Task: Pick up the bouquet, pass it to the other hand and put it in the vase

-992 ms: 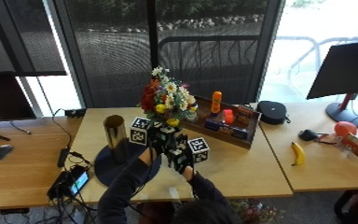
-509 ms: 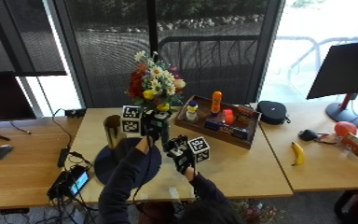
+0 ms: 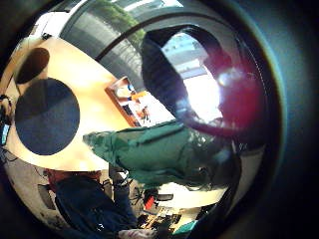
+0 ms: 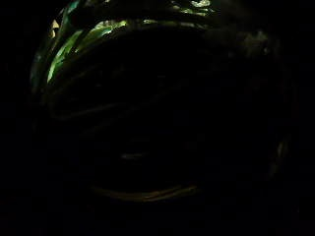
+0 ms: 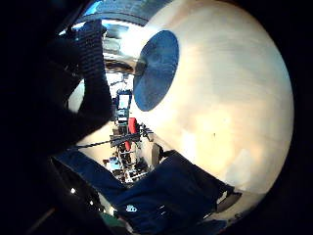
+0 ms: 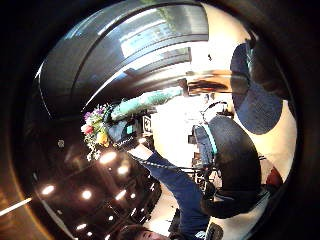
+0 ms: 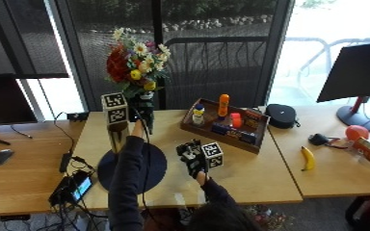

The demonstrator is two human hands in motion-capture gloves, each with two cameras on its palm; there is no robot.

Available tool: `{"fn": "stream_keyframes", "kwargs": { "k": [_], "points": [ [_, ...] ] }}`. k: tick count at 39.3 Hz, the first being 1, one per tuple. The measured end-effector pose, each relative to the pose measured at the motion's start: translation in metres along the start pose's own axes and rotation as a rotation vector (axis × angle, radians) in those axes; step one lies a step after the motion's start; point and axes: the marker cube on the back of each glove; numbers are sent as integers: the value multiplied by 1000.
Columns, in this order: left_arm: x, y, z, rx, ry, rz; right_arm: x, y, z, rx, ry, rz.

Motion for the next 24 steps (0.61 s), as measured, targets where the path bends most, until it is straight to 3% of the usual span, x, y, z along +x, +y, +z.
{"fn": "stream_keyframes", "kwargs": {
  "k": [5, 9, 14, 21, 24],
  "points": [
    [-2, -23, -19, 106, -33, -4, 17, -17, -7, 128, 116, -54],
    [10, -25, -34, 161, -50, -14, 12, -9, -12, -6, -8, -80],
    [19, -37, -53, 220, -56, -16, 29, -27, -20, 124, 140, -102],
    [13, -74, -75, 284, -62, -2, 34, -45, -36, 142, 182, -75],
    [5, -92, -84, 301, -61, 6, 20, -36, -33, 55, 64, -20]
  ]
}}
